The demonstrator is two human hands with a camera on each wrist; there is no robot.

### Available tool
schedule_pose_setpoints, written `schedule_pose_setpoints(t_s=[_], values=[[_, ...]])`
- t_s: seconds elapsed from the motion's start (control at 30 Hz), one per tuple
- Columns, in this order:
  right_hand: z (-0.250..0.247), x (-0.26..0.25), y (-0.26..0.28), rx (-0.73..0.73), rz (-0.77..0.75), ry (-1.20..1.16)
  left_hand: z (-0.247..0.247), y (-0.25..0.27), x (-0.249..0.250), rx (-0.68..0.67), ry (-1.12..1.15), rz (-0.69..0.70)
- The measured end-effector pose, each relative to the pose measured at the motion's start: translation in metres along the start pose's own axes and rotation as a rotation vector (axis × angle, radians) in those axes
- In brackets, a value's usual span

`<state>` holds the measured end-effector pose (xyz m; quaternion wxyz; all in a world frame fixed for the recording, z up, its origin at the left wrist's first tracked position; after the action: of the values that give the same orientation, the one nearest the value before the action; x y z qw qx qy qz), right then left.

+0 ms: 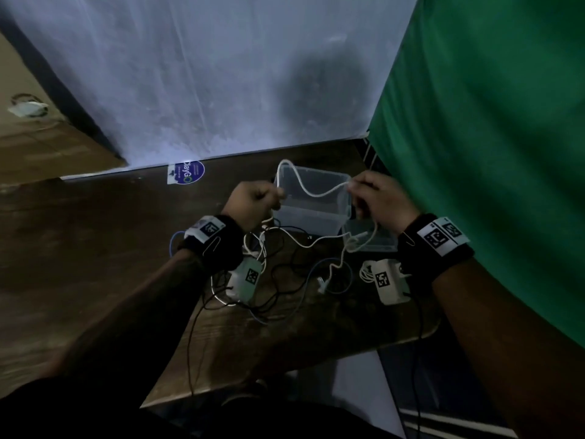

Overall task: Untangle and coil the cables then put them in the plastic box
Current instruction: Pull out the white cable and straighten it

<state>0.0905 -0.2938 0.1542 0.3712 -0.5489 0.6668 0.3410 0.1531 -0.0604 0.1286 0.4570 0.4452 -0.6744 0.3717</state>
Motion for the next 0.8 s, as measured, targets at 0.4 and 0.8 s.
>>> schedule_pose_setpoints(t_s=[0.4, 0.8], values=[[0.021, -0.075, 0.030, -0.062, -0.034, -0.572, -0.032, -0.019, 0.055, 0.166, -0.379, 0.296], [-0.027, -0.089, 0.027, 0.338, -0.081, -0.455, 0.030, 0.043, -0.025, -0.321, 0.205, -0.008]])
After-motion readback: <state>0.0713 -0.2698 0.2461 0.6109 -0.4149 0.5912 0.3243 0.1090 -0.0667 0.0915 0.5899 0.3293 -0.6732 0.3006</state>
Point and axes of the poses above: each hand's wrist, its own y-axis away from the middle knuckle, its own z-axis out of the palm, x = y × z, the point moved 10 cm from there along -y, towards the middle knuckle, and after that the axes turned 6 degrees about y, right-handed, at the moved point
